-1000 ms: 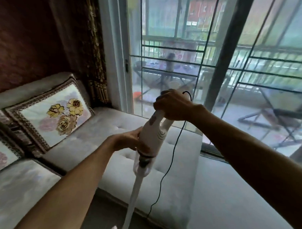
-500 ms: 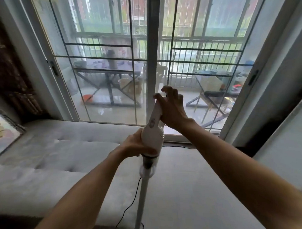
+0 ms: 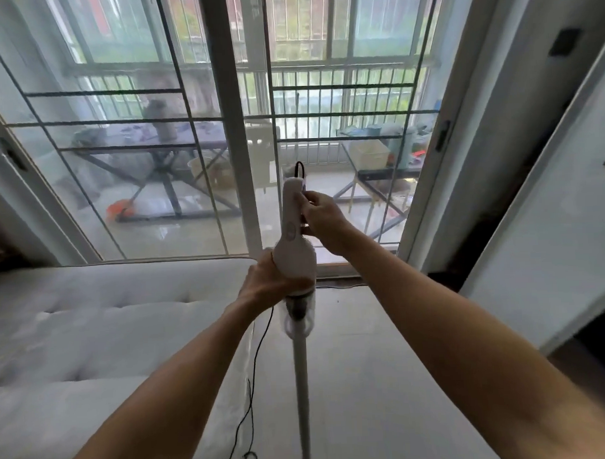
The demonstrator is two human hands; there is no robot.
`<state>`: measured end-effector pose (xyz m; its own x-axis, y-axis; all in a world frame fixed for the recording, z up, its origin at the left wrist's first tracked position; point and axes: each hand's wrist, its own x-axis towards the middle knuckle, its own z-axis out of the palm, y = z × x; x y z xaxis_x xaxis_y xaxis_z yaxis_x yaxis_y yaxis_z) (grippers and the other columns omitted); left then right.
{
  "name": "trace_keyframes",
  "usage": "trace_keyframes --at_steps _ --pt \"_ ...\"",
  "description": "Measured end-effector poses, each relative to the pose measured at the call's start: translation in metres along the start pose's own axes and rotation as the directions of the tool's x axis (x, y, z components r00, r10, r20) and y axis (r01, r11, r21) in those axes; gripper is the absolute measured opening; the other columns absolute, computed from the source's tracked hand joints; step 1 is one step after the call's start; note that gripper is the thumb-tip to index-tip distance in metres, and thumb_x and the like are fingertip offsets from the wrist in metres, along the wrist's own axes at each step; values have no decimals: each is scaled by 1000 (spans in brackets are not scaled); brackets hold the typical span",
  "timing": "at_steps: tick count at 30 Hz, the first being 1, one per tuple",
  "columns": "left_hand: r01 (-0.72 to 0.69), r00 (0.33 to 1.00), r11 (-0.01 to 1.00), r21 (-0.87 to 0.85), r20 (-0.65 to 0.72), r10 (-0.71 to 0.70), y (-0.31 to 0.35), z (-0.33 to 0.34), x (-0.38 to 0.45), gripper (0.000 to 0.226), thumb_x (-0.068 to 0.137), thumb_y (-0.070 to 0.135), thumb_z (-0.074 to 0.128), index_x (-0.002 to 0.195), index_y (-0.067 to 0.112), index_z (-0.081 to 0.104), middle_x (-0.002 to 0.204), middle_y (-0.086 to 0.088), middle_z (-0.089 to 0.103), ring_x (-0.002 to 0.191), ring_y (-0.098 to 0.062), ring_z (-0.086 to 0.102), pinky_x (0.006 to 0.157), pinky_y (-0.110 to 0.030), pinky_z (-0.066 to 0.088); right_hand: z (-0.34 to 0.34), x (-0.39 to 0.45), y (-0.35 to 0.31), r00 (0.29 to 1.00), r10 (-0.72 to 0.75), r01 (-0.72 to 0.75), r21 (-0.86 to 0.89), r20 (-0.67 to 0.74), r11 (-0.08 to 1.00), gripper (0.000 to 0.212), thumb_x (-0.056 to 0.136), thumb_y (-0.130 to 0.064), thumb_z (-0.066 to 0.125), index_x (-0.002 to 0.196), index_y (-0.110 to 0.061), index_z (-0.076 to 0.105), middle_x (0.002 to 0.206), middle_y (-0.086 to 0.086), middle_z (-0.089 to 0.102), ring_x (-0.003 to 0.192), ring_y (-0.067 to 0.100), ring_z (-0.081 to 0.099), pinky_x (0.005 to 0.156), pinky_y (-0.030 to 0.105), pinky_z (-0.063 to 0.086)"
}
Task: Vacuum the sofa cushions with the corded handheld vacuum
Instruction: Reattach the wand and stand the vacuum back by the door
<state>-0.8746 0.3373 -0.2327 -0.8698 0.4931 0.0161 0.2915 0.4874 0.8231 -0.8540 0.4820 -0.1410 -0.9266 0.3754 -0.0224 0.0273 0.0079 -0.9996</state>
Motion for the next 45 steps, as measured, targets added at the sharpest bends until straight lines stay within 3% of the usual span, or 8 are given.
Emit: trace_keyframes --at_steps 7,12,15,21,33,38,41,45 --pt "27 1000 992 -125 10 -26 -4 31 24 90 49 54 90 123 26 47 108 4 59 97 -17 61 70 -31 61 -14 26 -2 999 44 -45 15 11 999 38 103 -32 50 122 -2 62 105 18 64 97 35 64 84 54 55" --pt "118 961 968 -224 272 -54 -19 35 71 82 69 45 85 135 22 42 122 -4 59 110 -27 62 74 -43 63 -23 62 13 998 56 -56 -23 -9 998 24 104 -27 49 96 -11 66 95 19 65 96 42 67 79 52 57" --pt "132 926 975 -176 372 -58 -22 27 113 59 85 39 75 135 17 52 119 -8 67 105 -24 68 76 -41 62 -35 95 24 997 70 -72 -58 -40 996 29 105 -22 46 101 -2 67 99 26 66 89 32 64 74 43 54" --pt "86 952 977 -193 304 -24 -28 15 213 47 87 26 75 128 10 61 110 -13 71 85 -26 74 74 -40 64 -43 189 26 986 156 -156 6 -63 988 29 105 -22 46 107 -1 66 97 17 65 87 27 62 68 37 53" --pt "37 962 992 -124 272 -2 -61 -8 369 58 89 33 68 143 27 47 136 -8 62 123 -27 58 100 -55 50 -32 348 26 971 208 -184 185 -116 965 36 99 -20 60 134 -14 55 114 14 67 100 30 65 83 55 53" --pt "100 967 981 -167 249 -56 -70 -10 427 59 90 27 71 143 21 46 130 1 58 120 -20 54 103 -41 46 -23 416 41 976 209 -192 209 -63 959 30 97 -17 61 125 -29 59 123 16 65 115 34 61 94 63 47" --pt "161 975 972 -171 180 -129 -79 -5 472 57 90 20 71 141 12 45 124 -3 56 115 -18 51 94 -33 47 -23 468 54 981 196 -194 165 9 967 32 96 -19 63 126 -28 59 124 17 63 115 35 60 89 60 51" --pt "214 968 969 -119 161 -194 -87 1 525 59 88 24 74 140 16 47 116 0 56 116 -22 54 102 -48 50 -27 530 67 970 214 -230 149 113 962 31 95 -18 64 124 -28 59 128 20 61 116 36 61 67 43 54"
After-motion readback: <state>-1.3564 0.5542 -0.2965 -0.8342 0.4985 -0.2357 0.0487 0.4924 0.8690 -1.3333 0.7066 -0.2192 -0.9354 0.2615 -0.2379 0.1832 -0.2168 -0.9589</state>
